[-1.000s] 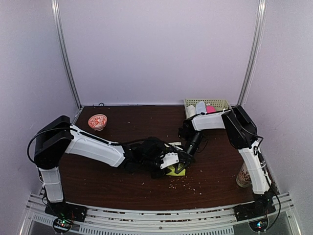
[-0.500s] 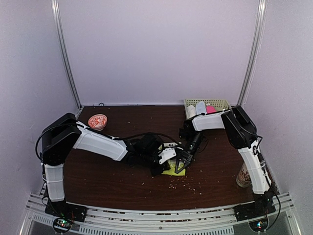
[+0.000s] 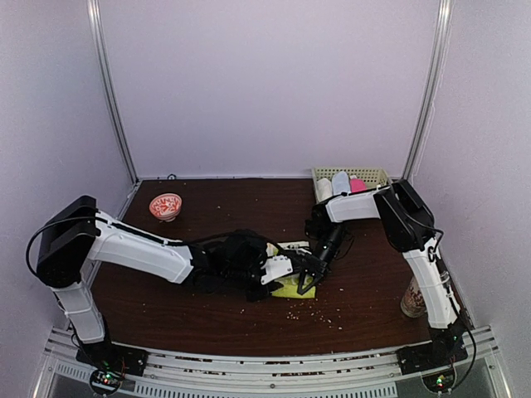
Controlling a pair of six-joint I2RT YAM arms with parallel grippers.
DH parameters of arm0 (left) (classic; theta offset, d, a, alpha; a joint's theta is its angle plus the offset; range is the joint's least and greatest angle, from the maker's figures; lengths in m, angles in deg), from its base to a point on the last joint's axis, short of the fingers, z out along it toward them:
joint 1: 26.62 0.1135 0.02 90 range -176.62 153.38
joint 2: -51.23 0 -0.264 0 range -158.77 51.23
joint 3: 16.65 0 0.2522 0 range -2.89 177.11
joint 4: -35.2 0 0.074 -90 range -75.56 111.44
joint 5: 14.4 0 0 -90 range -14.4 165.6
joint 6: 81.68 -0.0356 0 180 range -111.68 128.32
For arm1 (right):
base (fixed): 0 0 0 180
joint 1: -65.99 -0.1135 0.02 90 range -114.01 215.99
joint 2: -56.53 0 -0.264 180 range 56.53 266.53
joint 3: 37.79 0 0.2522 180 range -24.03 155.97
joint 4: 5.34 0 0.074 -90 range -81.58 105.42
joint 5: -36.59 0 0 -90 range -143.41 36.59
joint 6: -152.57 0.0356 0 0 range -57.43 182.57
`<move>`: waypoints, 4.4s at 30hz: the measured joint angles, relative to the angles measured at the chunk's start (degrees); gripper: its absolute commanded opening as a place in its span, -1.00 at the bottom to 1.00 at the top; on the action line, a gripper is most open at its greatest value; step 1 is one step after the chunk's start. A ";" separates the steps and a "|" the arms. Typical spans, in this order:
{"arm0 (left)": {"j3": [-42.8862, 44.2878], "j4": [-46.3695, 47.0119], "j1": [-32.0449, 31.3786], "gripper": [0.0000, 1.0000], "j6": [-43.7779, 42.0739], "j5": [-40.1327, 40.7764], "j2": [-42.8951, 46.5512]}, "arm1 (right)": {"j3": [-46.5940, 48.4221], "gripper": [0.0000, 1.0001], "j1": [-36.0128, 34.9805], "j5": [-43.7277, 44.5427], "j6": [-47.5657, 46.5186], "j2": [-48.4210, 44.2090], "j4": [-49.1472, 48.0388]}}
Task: Roll the towels
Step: Roll the towel at the center of the board.
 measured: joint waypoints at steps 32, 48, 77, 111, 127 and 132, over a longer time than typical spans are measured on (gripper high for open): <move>10.78 -11.56 -0.92 -0.67 -8.15 -2.54 -11.17 | 0.00 -0.24 1.07 3.82 0.39 -6.21 0.24; 21.75 -25.83 10.32 -0.69 7.56 -36.04 -17.42 | -7.89 -0.28 11.43 8.33 -8.63 -39.23 -1.62; 36.96 -41.13 13.42 -0.68 16.98 -58.66 -31.36 | -41.99 0.00 -21.62 47.34 -5.38 -46.51 -47.93; 3.43 -12.33 16.28 -0.19 21.94 -25.92 5.38 | -14.16 -0.92 -10.84 18.36 -4.24 -17.62 -18.67; 2.67 -5.07 -0.35 -0.29 1.66 -11.21 4.79 | 0.90 -0.91 -2.89 0.74 -2.97 1.01 3.19; 7.15 -9.14 -1.55 -0.31 -2.99 -9.84 -4.66 | 0.90 -0.91 -2.89 0.81 -2.97 1.01 3.23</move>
